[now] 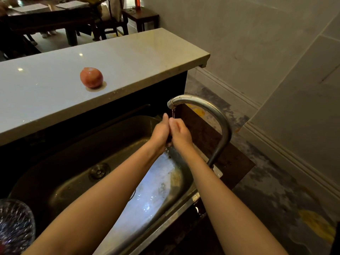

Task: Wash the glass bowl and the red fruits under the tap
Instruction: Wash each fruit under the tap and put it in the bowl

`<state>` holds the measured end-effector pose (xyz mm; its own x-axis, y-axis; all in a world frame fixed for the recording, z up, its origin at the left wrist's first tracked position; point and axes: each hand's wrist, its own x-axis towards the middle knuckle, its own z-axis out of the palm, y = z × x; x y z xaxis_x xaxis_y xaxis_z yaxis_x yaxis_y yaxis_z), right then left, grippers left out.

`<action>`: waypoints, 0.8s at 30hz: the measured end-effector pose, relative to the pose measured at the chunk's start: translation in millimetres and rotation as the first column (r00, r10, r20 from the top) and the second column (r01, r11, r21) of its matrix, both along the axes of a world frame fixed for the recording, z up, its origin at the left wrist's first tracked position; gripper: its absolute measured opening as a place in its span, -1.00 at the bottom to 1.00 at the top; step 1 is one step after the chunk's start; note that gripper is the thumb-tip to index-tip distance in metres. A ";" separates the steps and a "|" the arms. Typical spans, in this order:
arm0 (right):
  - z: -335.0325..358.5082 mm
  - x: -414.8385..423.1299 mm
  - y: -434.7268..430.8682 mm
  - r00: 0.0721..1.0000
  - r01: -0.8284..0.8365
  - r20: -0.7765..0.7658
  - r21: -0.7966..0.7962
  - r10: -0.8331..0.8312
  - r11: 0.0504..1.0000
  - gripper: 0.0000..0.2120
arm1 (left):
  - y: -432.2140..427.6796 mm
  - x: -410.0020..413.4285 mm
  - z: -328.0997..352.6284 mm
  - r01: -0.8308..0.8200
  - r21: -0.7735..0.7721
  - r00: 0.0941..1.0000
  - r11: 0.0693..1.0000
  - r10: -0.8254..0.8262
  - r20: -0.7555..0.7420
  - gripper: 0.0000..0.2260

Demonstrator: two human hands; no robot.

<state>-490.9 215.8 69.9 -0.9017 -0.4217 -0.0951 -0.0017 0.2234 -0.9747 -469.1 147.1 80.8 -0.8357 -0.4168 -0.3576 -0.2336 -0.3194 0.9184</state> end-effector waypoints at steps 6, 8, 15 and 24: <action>14.2 -8.8 -4.4 0.963 0.183 0.219 -0.115 -0.155 0.976 -0.71 | 18.5 0.8 0.7 -0.025 0.039 0.990 0.999 0.030 -0.137 -0.73; 12.0 -2.2 -1.6 0.995 0.068 0.086 -0.090 -0.060 0.994 -0.76 | 13.3 -1.6 3.1 -0.094 0.013 0.985 0.995 0.095 -0.145 -0.73; 19.9 -15.0 -7.0 0.979 0.180 0.063 0.168 -0.193 0.969 -0.57 | 13.9 0.7 6.4 0.043 -0.029 0.987 0.999 -0.047 -0.157 -0.85; 5.8 21.9 43.7 0.903 0.182 -0.398 0.697 0.163 0.694 -0.65 | 6.2 -7.3 -1.5 -0.004 0.274 0.999 0.962 -0.005 0.032 -0.62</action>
<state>-469.0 259.5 75.7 -0.9277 -0.3732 0.0085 -0.3412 0.8384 -0.4252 -476.4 153.2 79.3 -0.8220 -0.2987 -0.4849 -0.2618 -0.5580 0.7875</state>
